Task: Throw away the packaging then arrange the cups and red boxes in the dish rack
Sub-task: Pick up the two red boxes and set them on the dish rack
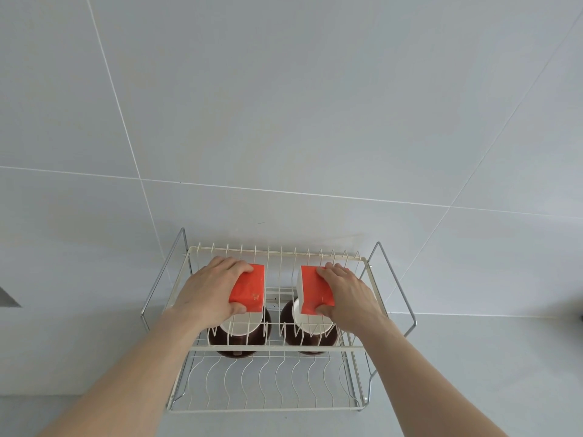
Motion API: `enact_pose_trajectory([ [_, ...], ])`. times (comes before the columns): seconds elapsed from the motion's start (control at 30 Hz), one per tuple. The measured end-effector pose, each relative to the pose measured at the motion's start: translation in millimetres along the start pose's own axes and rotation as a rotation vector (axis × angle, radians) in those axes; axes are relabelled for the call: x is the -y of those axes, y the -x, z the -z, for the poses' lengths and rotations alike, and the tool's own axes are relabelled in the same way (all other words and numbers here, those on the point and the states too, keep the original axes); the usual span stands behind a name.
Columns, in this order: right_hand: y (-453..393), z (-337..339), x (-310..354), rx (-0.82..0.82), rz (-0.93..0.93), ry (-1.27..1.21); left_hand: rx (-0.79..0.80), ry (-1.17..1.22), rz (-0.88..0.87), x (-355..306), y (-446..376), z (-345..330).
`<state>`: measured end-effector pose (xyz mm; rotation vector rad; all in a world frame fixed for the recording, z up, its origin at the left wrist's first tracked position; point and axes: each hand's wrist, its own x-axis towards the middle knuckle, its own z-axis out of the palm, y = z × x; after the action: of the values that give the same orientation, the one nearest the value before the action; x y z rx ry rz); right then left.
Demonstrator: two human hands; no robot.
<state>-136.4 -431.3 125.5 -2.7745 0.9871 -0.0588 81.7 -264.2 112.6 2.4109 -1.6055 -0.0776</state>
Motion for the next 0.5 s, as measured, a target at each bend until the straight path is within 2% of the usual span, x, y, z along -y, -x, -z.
enact_pose_trajectory([
  [0.4, 4, 18, 4, 0.049, 0.018, 0.050, 0.129, -0.082, -0.006, -12, 1, 23],
  [0.5, 11, 25, 5, 0.027, 0.012, 0.036, 0.114, -0.078, 0.008, -16, 9, 30],
])
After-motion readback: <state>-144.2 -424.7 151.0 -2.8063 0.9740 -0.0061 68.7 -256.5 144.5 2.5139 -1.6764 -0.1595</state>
